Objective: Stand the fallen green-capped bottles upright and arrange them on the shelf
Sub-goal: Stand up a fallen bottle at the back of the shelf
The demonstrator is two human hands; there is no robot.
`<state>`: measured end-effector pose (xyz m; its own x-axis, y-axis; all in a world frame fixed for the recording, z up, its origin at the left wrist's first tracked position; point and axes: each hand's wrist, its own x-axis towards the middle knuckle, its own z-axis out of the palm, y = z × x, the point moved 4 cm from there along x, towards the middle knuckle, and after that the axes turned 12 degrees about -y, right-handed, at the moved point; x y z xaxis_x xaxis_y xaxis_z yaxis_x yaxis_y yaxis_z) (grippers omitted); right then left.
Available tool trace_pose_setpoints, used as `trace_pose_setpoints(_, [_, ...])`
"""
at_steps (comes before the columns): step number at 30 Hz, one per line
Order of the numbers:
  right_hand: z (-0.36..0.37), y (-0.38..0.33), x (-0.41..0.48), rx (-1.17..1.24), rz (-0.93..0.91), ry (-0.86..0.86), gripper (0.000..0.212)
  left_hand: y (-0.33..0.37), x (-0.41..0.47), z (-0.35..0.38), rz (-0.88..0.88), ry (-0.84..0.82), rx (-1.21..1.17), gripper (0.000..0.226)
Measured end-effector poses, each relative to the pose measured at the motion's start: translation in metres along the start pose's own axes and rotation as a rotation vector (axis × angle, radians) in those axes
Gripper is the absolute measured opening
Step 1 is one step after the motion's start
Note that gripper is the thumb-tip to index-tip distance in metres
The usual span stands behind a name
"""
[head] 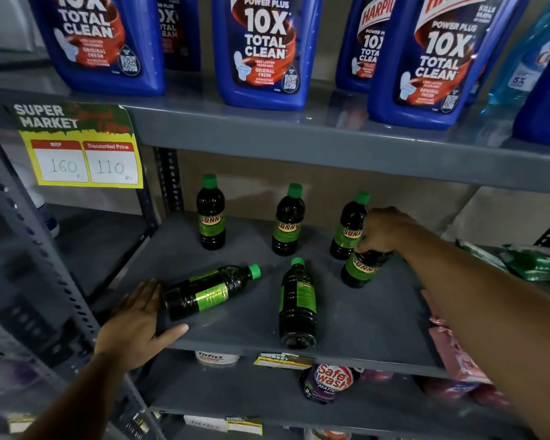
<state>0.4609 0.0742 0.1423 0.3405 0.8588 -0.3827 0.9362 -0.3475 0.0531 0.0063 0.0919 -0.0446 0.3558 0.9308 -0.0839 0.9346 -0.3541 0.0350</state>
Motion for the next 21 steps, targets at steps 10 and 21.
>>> trace_pose_setpoints(10, [-0.007, -0.005, -0.006, -0.017, -0.022, -0.150, 0.065, 0.000, 0.001, -0.001, -0.004, 0.014, -0.008, 0.111])
trace_pose_setpoints(21, [0.004, 0.009, -0.010, 0.067, -0.052, -0.021, 0.061, 0.000, -0.001, -0.001, 0.001, 0.007, -0.015, 0.112])
